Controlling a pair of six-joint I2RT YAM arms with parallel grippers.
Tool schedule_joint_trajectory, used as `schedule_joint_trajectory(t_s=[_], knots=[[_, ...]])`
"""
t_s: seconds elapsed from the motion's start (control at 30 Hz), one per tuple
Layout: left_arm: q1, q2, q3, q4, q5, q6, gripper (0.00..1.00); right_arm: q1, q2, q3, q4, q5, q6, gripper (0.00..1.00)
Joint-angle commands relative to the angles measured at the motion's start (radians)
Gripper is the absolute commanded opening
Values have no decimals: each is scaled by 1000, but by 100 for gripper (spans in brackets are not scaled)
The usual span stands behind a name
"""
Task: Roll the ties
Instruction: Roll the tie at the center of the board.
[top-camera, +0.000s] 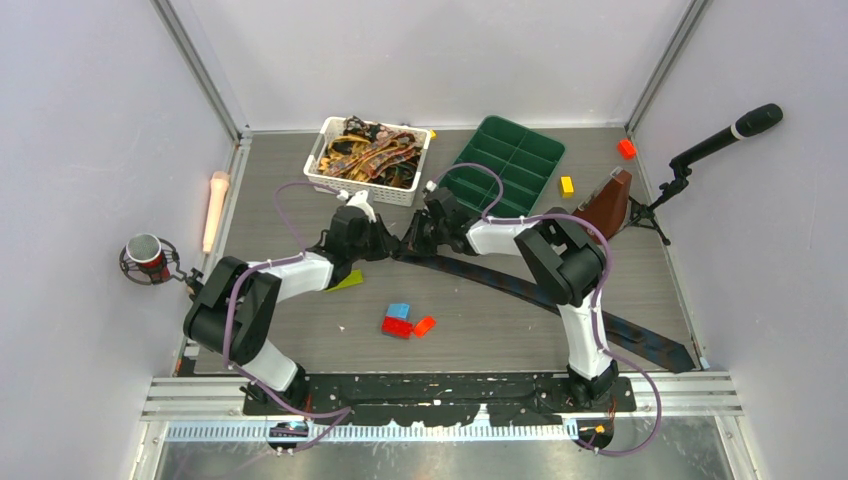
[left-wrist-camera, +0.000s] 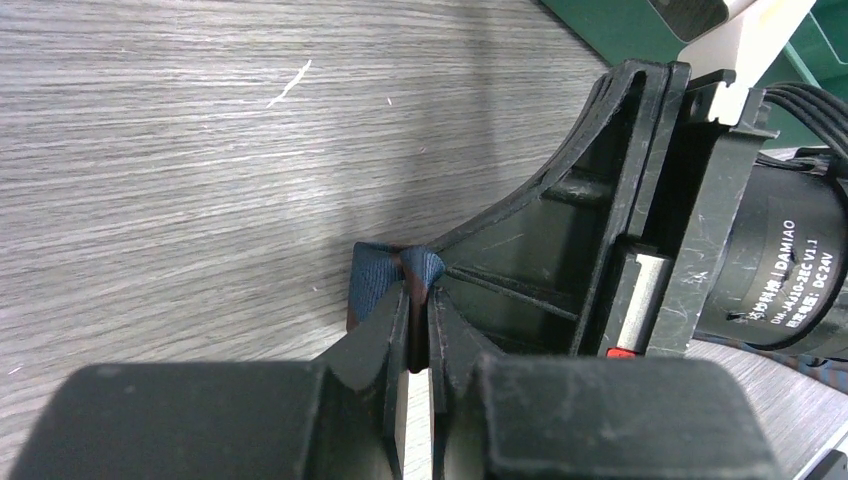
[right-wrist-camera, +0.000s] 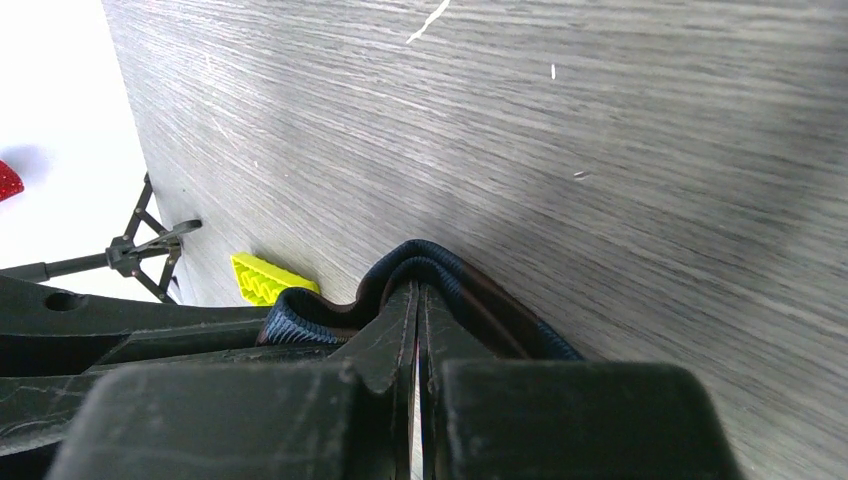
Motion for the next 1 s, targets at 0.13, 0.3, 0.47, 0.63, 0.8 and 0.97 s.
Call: schedule_joint_trajectory(t_s=[0.13,0.3,0.47,0.63,0.8,0.97], knots=[[-23,21,25,26,50,-7,14,2,8,1,43,22,6,2],[-24,26,14,33,28,-10,14,3,-57,-57,114,3,-12,8],[-24,26,13,33,16,-6,13,3,-151,-126,139,13,-36,13],[-24,34,24,32,25,4,13,3,-213,-168,104,45,-66,14],[-27,41,31,32,31,11,14,2,-243,-192,44,91,-77,14],[-41,41,42,29,42,24,28,-6,-217,-192,26,109,-71,13]])
